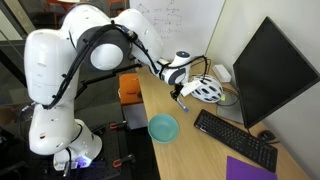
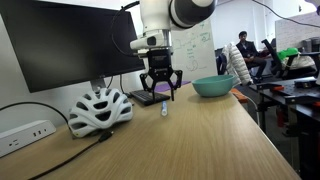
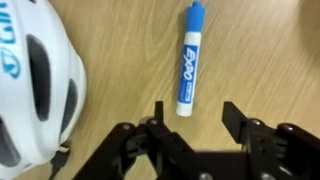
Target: Remove marker from the blue bowl and place it on the table
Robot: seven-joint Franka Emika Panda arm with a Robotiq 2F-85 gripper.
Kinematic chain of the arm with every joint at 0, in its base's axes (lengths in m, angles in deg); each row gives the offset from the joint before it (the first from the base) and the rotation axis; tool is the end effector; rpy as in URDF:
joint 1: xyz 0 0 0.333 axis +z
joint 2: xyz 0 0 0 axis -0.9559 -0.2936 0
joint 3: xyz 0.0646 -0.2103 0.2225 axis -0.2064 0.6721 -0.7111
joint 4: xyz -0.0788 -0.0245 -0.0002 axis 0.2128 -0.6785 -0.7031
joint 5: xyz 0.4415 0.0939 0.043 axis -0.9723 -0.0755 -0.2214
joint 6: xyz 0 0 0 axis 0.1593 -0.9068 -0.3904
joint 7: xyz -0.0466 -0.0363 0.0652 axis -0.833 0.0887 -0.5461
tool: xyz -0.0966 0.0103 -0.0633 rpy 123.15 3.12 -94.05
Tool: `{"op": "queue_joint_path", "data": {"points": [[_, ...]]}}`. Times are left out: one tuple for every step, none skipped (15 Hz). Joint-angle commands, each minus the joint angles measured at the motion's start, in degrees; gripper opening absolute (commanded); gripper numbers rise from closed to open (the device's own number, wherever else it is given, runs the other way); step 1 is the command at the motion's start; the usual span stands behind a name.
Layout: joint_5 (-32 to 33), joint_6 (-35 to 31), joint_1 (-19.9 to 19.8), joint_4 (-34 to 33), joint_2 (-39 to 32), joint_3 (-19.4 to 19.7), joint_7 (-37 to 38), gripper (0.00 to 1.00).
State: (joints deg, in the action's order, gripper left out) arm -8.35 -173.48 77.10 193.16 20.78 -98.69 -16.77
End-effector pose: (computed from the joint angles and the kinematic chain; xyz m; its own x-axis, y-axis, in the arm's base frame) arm 0.6079 0.1492 0.1651 -0.2863 0.9559 -0.0661 0.9491 0.2924 0.1173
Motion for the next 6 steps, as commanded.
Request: {"op": "queue_joint_path", "data": {"points": [[-2.9, 7.7, -1.4, 4.7, 8.6, -1.6, 4.4, 0.97], [-3.7, 9.2, -1.6, 5.8, 11.0, -1.6, 5.4, 1.00], [-3.4, 10.7, -1.2, 7.2, 13.8, -0.9, 7.2, 1.00], [-4.3, 12.5, -1.5, 8.5, 16.7, -0.9, 6.9, 1.00], [-4.8, 13.7, -1.5, 9.6, 19.0, -0.6, 6.9, 1.00], [-5.7, 14.4, -1.6, 10.8, 21.2, -0.4, 5.5, 1.00]]}}
